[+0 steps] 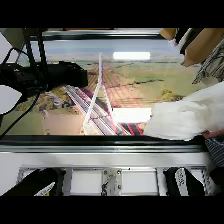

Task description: Fold the clothes and pants, and hang the long-sleeved shirts on hangers.

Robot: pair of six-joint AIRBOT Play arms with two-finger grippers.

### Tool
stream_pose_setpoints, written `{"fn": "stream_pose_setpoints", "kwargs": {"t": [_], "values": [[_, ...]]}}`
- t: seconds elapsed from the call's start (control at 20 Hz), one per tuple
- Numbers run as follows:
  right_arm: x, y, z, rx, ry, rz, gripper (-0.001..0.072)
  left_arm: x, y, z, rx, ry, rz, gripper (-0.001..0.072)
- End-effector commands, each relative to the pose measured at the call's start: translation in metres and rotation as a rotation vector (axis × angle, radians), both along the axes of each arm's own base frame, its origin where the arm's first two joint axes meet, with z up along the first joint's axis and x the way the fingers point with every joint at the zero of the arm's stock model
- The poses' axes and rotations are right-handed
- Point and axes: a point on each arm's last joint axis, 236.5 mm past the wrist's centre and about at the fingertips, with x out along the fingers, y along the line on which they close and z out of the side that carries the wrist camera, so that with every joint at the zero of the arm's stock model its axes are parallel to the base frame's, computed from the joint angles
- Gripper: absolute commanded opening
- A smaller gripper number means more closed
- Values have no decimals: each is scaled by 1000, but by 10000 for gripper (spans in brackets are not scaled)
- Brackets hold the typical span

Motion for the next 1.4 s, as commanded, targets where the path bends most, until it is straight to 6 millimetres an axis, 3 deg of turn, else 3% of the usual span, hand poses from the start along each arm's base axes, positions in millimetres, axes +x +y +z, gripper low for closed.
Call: {"fn": "stream_pose_setpoints", "kwargs": {"t": [0.0, 0.2, 0.55, 0.8, 1.1, 1.35], "values": [[-9, -1, 40, -51, -55, -33, 9, 1, -1, 2, -4, -8, -2, 14], [-11, 1, 59, -77, -80, -33, 9, 1, -1, 2, -3, -7, -2, 14], [-10, 0, 59, -76, -79, -35, 9, 1, -1, 2, -3, -8, -2, 13], [-20, -22, 52, -60, -67, -97, 9, 1, -1, 2, -3, -8, -2, 14], [-53, -64, 40, -4, -95, -199, 9, 1, -1, 1, -3, -7, -2, 14], [-66, -89, 29, 28, -94, -252, 10, 1, -1, 1, -3, -6, -2, 14]]}}
